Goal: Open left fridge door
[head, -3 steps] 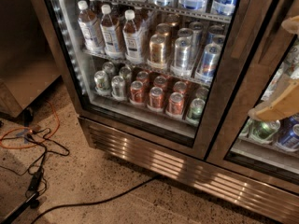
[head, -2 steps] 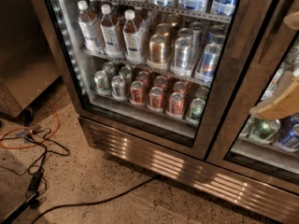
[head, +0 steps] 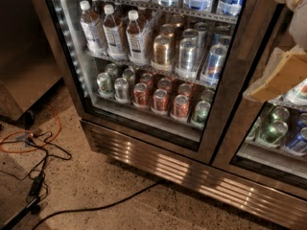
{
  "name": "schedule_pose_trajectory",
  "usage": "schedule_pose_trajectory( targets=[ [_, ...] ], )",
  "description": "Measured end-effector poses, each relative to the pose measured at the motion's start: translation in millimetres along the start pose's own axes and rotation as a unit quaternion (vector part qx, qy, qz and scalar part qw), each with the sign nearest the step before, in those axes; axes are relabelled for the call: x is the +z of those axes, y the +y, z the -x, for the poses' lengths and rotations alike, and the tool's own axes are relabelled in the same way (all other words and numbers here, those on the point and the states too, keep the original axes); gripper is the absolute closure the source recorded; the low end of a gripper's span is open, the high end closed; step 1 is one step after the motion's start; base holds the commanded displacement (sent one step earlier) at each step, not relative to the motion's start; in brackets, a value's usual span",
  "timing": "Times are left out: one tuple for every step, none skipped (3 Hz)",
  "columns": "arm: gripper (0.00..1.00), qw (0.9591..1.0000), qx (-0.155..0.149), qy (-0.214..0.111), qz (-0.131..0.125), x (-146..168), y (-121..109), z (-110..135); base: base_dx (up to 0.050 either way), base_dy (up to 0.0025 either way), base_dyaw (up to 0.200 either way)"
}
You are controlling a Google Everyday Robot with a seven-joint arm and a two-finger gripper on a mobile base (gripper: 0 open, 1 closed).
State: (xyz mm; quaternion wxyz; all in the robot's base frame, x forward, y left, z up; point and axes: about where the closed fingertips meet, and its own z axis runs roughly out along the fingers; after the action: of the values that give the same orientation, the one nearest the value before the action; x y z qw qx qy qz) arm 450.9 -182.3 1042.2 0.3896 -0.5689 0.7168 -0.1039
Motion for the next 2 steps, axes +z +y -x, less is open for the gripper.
schedule_pose_trajectory(
  targets=[
    [0.0,0.9999,-0.005,0.001,-0.009,-3.5,-7.3,8.2,0.0,0.0,0.0],
    [0.0,0.9995,-0.01,-0.001,-0.031,-10.7,-24.3,18.1,0.0,0.0,0.0]
  ],
)
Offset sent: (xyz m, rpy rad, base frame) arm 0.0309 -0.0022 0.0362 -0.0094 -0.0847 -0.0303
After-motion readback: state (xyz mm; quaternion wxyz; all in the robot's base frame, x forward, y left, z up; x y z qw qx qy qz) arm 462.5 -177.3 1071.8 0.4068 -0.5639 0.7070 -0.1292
